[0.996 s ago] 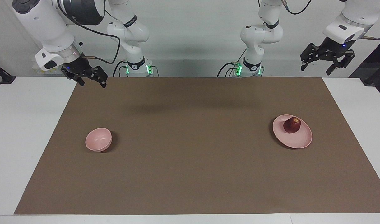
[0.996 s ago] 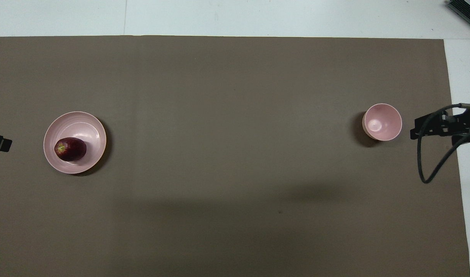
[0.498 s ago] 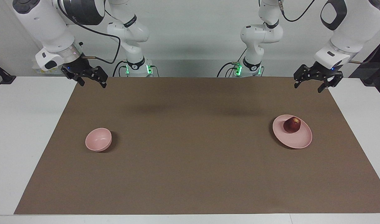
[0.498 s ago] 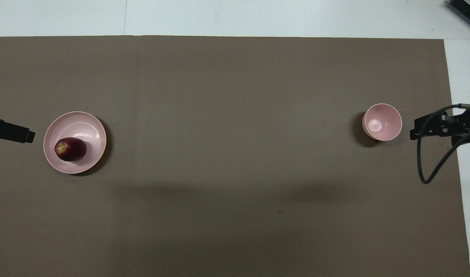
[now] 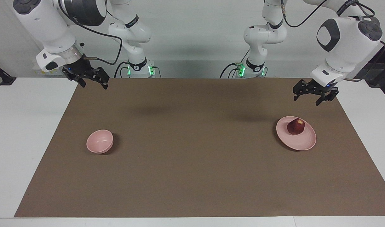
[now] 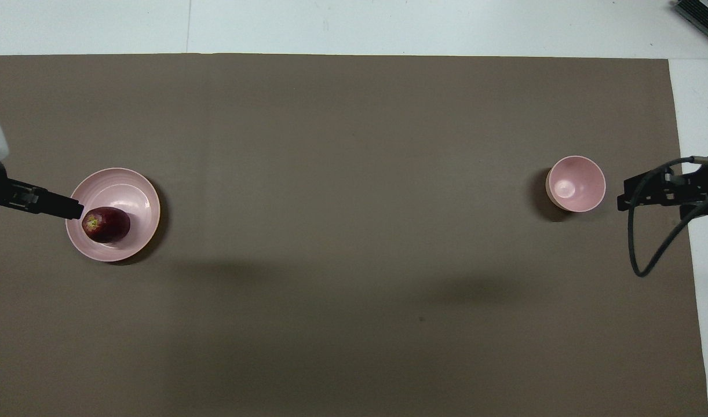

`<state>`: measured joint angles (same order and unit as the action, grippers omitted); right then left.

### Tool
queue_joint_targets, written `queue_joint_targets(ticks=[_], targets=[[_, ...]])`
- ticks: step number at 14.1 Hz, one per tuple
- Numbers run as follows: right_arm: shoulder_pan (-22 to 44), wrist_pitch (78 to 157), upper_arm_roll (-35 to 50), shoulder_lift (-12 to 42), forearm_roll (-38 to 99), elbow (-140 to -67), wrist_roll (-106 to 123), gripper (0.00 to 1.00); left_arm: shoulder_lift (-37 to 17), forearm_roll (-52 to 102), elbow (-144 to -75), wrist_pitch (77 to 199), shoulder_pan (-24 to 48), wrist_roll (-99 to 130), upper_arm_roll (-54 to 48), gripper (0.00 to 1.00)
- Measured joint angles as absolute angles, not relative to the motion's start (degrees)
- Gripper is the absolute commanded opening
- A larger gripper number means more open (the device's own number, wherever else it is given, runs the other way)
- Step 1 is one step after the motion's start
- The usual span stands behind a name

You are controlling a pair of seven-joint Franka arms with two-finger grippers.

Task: Move apple from plate to bowl
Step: 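Lower the left gripper onto the red apple on the pink plate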

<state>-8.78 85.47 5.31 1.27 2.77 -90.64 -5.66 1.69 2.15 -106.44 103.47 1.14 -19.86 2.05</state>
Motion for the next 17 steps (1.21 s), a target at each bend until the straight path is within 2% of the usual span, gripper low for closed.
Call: queue_joint_targets(ticks=[9,17], targets=[[-8.7,85.4,5.3,1.3,2.8,-90.8,-5.7,1.0,1.3,2.2,-119.0,117.3,-1.7,-20.7,2.3,1.0],[-8.6,85.0,5.3,1.3,2.8,-90.9,-5.7,1.0,-4.2,2.2,-121.3,124.8,-2.4,-21.3,2.3,1.0]])
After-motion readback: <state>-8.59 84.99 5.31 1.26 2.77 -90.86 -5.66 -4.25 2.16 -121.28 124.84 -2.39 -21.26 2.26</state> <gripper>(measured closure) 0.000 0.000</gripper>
